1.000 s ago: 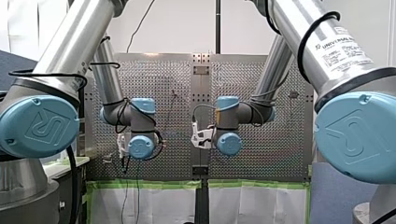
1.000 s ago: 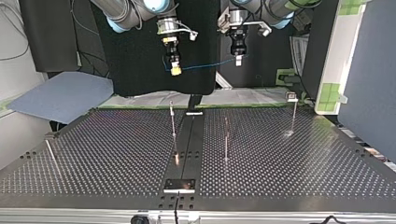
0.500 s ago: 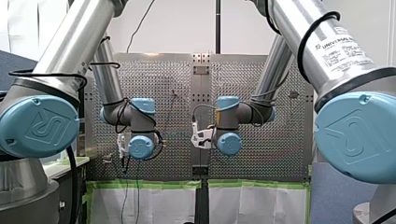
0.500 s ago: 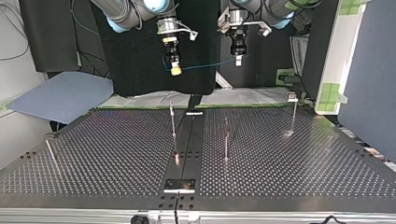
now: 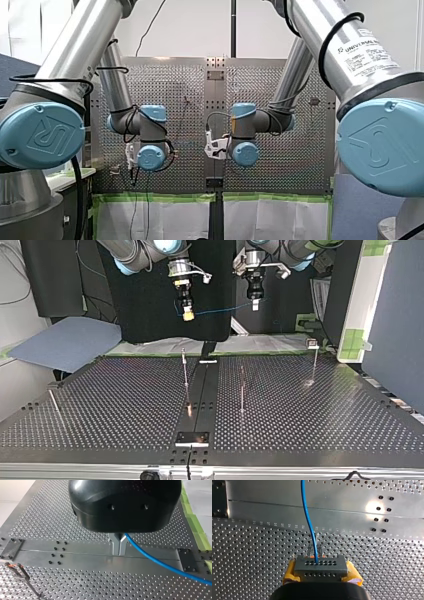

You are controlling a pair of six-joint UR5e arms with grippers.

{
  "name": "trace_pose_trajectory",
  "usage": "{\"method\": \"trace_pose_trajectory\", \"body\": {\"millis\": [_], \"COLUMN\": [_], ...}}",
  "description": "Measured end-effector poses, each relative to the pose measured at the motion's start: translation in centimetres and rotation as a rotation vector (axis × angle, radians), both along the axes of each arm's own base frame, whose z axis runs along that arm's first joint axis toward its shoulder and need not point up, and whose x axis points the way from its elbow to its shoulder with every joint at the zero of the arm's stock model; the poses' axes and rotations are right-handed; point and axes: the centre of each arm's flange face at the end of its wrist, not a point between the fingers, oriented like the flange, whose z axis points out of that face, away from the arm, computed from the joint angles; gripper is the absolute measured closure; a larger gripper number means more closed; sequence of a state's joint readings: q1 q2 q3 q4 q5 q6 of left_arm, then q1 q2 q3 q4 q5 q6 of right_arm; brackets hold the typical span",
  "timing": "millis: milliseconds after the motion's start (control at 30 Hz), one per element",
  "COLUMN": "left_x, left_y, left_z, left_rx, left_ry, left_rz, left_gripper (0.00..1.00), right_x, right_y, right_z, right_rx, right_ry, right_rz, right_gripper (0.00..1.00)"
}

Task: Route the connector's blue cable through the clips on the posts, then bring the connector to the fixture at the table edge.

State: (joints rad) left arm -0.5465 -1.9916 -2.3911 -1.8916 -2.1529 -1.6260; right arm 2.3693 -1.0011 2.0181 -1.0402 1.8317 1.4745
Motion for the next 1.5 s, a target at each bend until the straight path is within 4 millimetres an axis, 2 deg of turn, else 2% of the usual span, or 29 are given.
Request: {"method": "trace_pose_trajectory", "body": {"millis": [1500], "left_x": [0.00], "left_y": [0.00], "left_z": [0.00], "left_rx": [0.000], "left_ry": [0.000], "left_rz": [0.000], "left_gripper": [0.96], "right_x": [0.00], "right_y": [0.00], "right_z": [0.00], "right_rx": [0.000], "right_ry": [0.000], "right_rz": [0.000], "right_gripper": [1.00]}}
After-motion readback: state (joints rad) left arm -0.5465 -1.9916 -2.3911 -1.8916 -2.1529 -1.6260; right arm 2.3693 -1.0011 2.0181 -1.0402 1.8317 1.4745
